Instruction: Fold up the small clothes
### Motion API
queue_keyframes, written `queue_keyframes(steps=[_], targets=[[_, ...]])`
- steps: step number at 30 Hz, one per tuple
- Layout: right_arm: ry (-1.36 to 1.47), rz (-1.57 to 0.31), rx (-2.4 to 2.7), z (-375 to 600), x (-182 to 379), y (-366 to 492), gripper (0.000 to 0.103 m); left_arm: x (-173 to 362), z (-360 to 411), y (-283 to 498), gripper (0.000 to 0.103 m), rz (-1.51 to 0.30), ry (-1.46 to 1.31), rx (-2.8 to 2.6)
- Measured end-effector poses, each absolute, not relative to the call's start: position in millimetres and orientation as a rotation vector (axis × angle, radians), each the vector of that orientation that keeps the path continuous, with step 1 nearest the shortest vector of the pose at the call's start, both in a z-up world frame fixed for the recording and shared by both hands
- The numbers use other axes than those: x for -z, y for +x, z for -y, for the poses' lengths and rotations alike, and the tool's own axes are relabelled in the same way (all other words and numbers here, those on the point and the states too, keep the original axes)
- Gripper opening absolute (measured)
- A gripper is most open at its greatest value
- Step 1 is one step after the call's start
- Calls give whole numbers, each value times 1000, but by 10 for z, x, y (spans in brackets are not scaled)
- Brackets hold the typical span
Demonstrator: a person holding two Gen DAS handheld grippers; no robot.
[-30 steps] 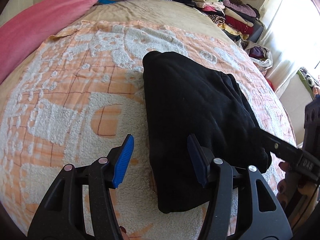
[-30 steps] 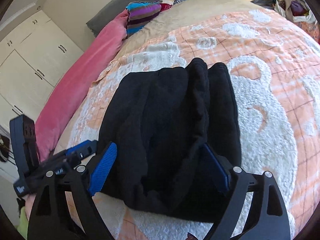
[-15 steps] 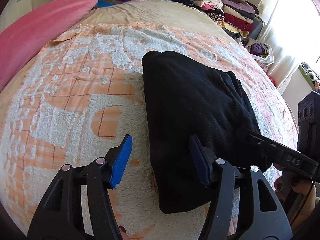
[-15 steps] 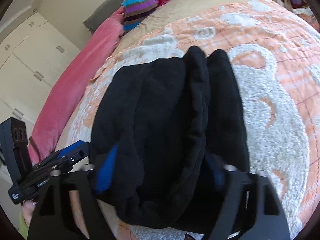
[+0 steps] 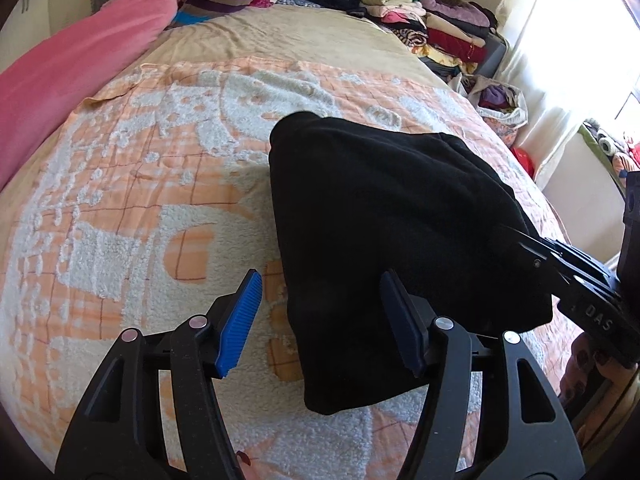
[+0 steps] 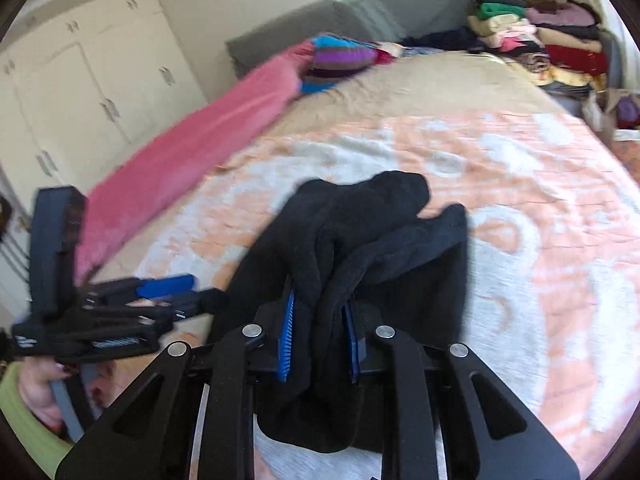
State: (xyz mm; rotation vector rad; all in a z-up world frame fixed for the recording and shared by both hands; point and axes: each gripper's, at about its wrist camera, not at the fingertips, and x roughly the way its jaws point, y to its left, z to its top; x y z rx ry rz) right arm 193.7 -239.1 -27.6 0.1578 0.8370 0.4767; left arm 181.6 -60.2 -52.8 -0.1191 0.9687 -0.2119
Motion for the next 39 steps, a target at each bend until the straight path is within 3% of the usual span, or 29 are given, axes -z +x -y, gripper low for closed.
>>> queue_keyframes(steps=[5,7,12,21,30,34,38,39], targets=[[217,-1057,-402,2573,793,2099,27,807,749,1845,55,-1056,-66,214],[268,-1066,-390,2647,816,2112,43,837,775,1832,56,-1057,-55,213],[372,-986,-385,2882,671,2078,57,741,756,1811,56,-1014,-56,209],[312,-811,-420,2823,370,2007,57,869,810,1825,63,-1043,-37,206],[153,-1015,-327,2606,819,2193,52,866,817,1815,64,-1046,-38,216],[160,-1003,-337,2572,821,2189,53,860,819,1812,64,-1045,-34,214],[190,-900,-368,2605,588,2070,57,770,795,1788,64,-1026,-37,211],[188,-870,-367,2625,527,2055,65,740,789,1780,65,-1019,-36,210]])
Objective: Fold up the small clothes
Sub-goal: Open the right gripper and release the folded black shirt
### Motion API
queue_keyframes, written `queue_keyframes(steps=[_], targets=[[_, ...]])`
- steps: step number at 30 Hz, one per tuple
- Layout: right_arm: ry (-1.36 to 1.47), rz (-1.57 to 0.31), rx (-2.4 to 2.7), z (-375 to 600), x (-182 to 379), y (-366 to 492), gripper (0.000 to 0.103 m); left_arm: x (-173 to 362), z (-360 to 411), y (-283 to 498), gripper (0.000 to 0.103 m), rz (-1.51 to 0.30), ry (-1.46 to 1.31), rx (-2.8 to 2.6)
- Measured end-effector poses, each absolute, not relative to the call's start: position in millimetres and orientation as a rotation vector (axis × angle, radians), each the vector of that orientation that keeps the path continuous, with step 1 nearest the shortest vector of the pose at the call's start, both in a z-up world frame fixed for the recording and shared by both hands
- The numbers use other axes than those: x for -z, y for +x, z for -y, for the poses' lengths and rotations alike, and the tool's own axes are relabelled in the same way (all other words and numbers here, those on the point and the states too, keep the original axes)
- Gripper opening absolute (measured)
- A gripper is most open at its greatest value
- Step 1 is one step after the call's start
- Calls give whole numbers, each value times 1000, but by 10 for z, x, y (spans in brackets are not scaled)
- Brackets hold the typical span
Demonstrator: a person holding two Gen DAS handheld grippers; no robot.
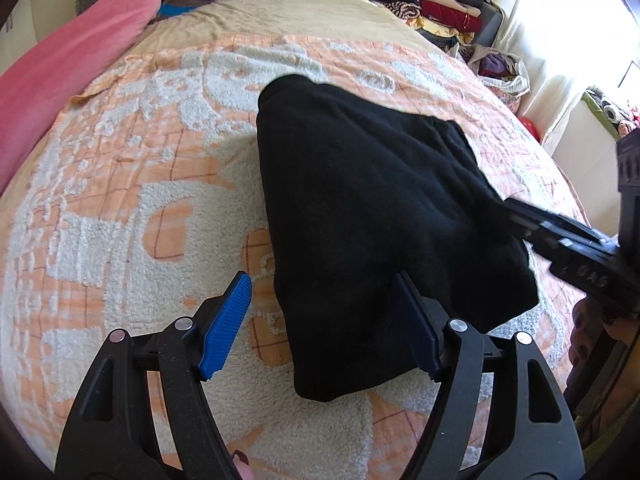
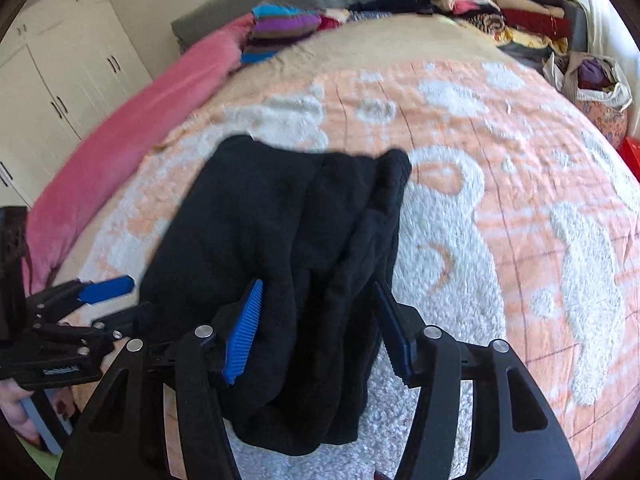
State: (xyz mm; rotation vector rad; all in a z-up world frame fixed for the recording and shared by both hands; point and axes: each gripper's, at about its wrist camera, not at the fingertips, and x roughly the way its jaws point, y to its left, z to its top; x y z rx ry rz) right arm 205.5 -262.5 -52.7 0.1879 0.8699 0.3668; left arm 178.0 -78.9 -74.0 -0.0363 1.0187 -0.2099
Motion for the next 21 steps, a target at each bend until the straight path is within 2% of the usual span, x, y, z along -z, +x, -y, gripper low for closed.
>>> queue_keyframes(steps=[1,5,6,10,21], targets=[[187,-832,-361,2647,454,2025,75,708,781,1773,68,-1012,-36,207],[218,-731,-376,2739,279,1952,86,596,753,1764,75,-986,-39,191],[221,-714,-377,2759,243,1948,91,579,745,1766,82,-981,-40,186],[219,-688,-374,2819,198,1963,95,550,676,1791,93,-971,-52,153],[251,-689,-328,3027,169,1978,98,563,526,1824,93,-965,-43,99]])
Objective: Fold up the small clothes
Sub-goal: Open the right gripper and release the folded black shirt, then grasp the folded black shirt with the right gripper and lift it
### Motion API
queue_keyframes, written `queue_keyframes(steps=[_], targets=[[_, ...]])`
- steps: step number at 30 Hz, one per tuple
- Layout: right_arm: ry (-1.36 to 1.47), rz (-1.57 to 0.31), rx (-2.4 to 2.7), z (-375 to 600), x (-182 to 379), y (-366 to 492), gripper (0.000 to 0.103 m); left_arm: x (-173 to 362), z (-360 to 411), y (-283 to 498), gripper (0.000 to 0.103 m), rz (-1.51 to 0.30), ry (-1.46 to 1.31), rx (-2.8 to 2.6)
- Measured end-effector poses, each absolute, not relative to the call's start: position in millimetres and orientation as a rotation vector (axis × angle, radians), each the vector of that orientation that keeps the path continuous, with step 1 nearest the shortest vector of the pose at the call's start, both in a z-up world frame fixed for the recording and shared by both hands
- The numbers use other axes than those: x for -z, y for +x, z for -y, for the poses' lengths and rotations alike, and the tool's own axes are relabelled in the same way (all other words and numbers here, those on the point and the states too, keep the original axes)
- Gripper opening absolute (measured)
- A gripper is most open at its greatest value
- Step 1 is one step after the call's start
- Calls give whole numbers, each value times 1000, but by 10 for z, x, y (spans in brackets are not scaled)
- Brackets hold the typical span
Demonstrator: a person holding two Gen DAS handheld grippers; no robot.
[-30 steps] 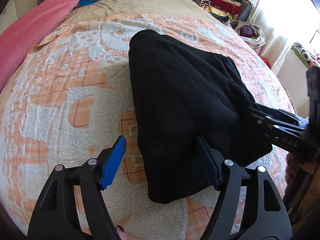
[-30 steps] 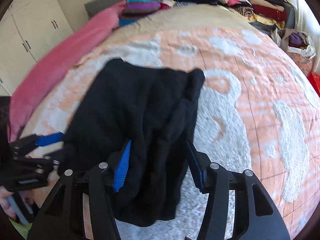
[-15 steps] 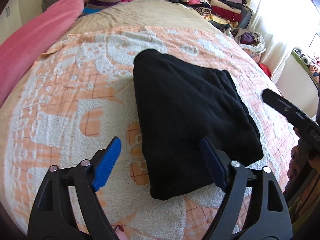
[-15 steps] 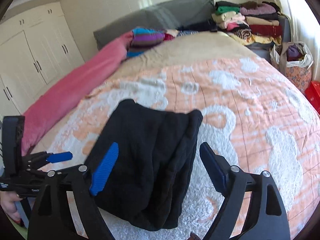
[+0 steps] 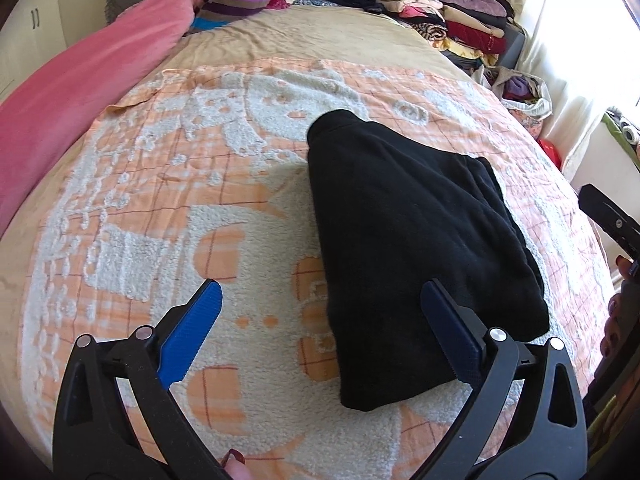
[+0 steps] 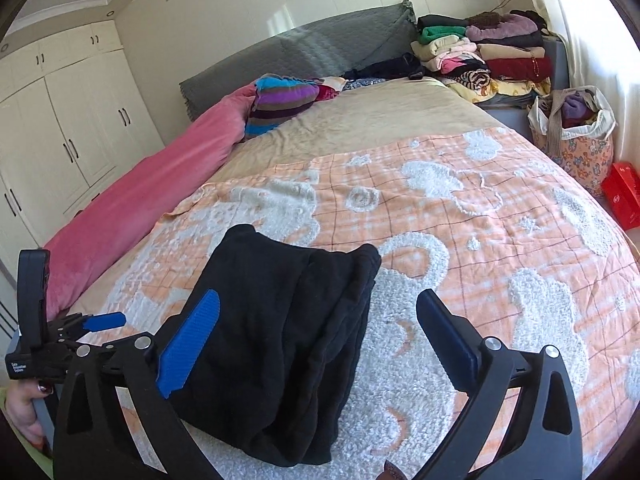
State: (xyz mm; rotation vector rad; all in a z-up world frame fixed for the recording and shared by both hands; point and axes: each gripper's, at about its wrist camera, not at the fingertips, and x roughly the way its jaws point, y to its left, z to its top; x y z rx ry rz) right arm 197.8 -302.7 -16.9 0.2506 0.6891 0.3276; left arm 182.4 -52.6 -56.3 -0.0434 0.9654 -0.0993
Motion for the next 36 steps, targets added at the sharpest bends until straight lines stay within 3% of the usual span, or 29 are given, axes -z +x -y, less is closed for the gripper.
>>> queue_keyframes(steps=[8,25,36], targets=[[348,-774,-353,3186,334,2109,98,650,367,1877,93,-991,-89,77],[271,-1031,-467,2668,956,2468,98,1025,647,2094,95,-1085,-157,204],[338,-1069,-499,2648,1089,2608,98,1084,672,2138,95,-1090,-173,229]])
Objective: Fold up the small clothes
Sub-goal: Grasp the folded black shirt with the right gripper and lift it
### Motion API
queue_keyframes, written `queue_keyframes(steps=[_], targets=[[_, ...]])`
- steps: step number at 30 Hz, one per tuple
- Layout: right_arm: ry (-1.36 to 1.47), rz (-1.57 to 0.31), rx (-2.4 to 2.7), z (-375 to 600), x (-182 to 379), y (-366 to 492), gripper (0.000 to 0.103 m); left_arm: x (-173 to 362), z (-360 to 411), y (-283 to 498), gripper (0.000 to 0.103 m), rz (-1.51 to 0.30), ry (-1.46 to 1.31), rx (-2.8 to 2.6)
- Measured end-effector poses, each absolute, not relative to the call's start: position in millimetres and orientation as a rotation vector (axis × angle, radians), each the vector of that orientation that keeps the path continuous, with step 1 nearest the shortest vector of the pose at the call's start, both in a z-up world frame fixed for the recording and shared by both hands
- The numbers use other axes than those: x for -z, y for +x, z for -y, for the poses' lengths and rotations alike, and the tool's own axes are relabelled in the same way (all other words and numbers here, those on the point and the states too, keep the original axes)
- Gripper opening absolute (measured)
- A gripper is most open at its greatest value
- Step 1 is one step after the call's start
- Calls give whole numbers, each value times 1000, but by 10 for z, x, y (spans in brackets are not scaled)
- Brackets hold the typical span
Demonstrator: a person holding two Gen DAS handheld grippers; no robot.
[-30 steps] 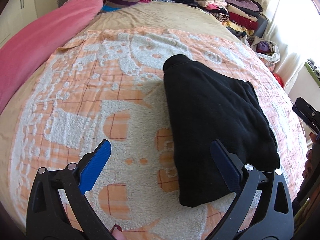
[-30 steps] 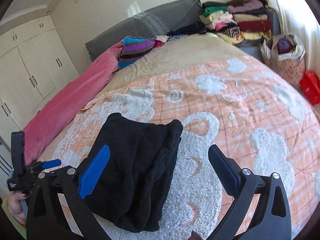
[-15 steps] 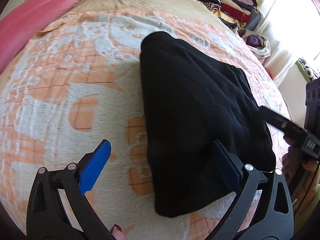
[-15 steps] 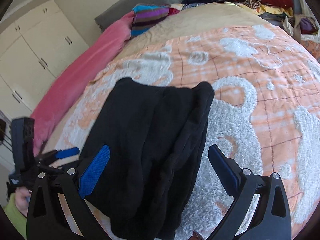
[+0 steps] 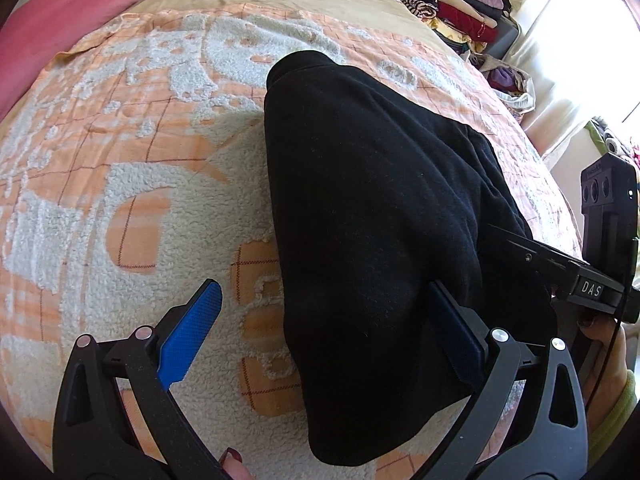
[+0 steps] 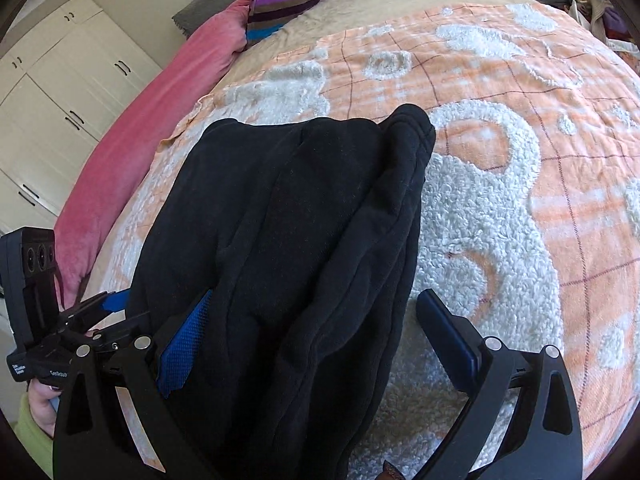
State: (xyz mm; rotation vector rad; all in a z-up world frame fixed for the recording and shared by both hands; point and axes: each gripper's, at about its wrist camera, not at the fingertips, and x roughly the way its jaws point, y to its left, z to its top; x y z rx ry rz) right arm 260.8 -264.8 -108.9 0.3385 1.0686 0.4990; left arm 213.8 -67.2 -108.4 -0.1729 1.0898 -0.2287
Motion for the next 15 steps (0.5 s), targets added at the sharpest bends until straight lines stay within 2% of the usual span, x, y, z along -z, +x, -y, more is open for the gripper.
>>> queue_keyframes(steps=[3,5,7,8,11,13,15], targets=[[342,-1074,-508,2660,1114,2634,98,1102,669,2162,95,-1092,-195,240],[338,-1080,-523,2657,1119,2645,93,1124,663,2180,95,-1090,-216,251],[352,-1089,-564,2636,1134,2669,77,1140,657,2195,93,-1094,-247,266],[360,-1094,-574,2626,1147,2689,76,1144,658,2201,91,-1095,-262,276],[363,-1098,-585,2627,1161,2713,74,1143,684,2227,83,-1096,-281,309],[376,-1100,-593,2622,1173,2741,70,1148,726,2256,72,-1097,-299,339],[379,-1100,-601,2599,1180,2772,67,1156,781,2281,72,-1099,-292,338]])
